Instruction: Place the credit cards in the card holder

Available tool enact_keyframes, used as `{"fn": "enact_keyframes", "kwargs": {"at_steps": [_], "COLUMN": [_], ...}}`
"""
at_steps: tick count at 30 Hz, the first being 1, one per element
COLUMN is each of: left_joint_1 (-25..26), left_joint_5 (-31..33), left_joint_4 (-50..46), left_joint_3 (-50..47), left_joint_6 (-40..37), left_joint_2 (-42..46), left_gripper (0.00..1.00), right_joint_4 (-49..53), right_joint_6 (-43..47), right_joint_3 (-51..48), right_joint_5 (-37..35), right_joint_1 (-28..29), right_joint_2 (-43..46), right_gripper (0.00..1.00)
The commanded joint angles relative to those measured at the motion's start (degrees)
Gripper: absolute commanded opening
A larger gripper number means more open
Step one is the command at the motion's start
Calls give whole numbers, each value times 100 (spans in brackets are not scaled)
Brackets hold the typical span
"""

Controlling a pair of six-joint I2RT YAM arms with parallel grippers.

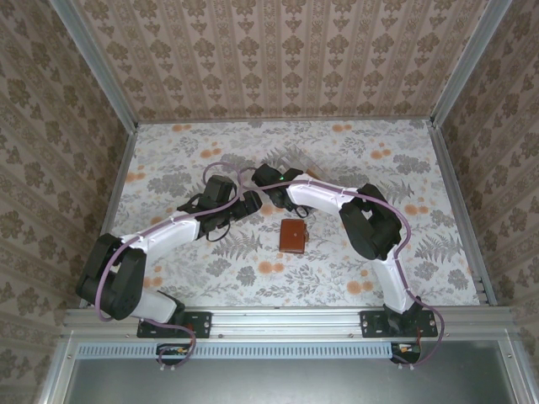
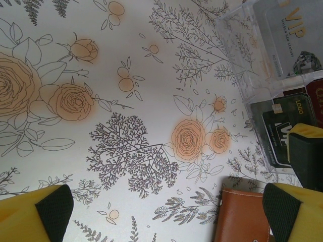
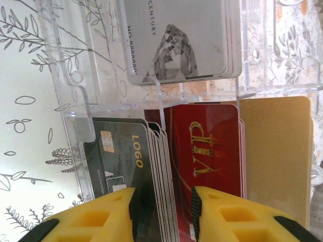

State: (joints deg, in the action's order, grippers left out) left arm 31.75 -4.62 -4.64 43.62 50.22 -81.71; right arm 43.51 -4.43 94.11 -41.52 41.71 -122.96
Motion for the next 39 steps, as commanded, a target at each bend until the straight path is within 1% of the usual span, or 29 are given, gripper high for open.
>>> {"fn": "enact_keyframes", "kwargs": {"at_steps": [1, 3, 6, 9, 12, 17, 26, 32, 39], "left_joint_1": [-46, -46, -55, -55, -63, -72, -72, -72, -72], "left_joint_5": [89, 88, 85, 87, 101, 84, 68, 74, 60], "left_joint_4": [-89, -89, -89, -98, -107, -102, -98, -80, -76], "left_joint_3": [111, 112, 103, 103, 95, 94, 110, 95, 107], "left_joint_6": [49, 45, 41, 41, 48, 50, 48, 59, 58], "left_joint_2": [-71, -72, -73, -66, -65, -82, -107, -107, -126], "left_gripper": [100, 100, 100, 100, 100, 100, 100, 100, 100], "right_joint_4": [114, 130, 194, 153, 101, 45, -146, -250, -245], "right_joint_6": [14, 16, 47, 65, 90, 109, 164, 218, 240], "right_joint_3": [-37, -2, 88, 91, 73, 42, -118, -185, -173], "right_joint_5": [333, 343, 125, 53, -81, -267, -653, -686, -736], "right_joint_1": [-41, -37, -45, -46, -42, -41, -32, -49, -75], "right_joint_2": [251, 167, -30, -139, -223, -342, -56, 122, 175], "right_gripper": [40, 41, 42, 43, 45, 45, 44, 41, 41]}}
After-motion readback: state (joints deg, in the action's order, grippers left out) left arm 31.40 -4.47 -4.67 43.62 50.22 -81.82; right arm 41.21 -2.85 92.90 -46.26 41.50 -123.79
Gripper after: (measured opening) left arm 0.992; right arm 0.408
